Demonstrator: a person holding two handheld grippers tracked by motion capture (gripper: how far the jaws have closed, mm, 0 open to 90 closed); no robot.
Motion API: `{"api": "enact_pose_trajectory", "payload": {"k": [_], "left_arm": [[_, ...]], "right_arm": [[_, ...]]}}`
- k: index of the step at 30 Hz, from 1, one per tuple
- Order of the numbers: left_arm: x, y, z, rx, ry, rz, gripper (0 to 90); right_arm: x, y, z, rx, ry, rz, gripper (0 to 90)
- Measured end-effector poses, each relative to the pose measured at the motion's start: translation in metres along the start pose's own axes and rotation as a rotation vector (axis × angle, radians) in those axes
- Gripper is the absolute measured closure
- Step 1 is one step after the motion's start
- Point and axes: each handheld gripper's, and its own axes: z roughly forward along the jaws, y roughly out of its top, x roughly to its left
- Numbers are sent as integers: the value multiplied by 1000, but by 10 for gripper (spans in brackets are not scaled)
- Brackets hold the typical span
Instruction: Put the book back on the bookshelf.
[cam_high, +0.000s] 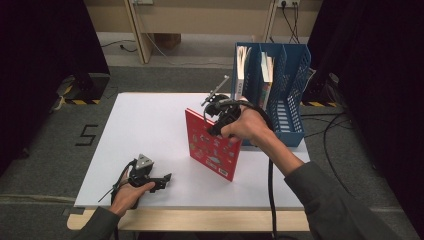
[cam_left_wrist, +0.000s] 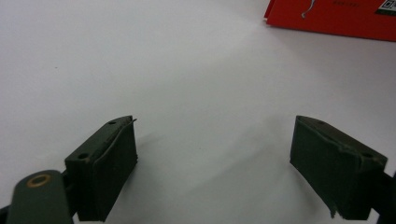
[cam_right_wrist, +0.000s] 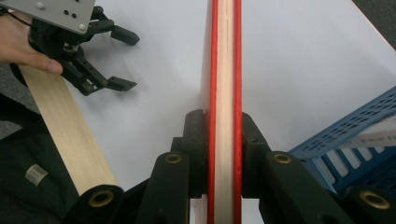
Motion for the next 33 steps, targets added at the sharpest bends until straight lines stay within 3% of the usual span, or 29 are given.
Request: {"api": "enact_pose_trajectory", "payload": {"k": [4,8,14,22,33], "left_arm": [[0,0,0,1,-1,1,140],[0,0,0,0,0,1,139],[-1,0,0,1,4,3,139],[-1,0,1,2,5,4,130],[-1,0,1,2,6,5,131]], "right_arm": [[-2,-13,-13,-27,2,-1,787],[-9,-32,-35,-74,-1,46,786],[-21,-67,-60,-76,-36,99,786],[-36,-105,-67,-52,-62,163,783],[-43,-125,-72,-32,-65,226,771]]}}
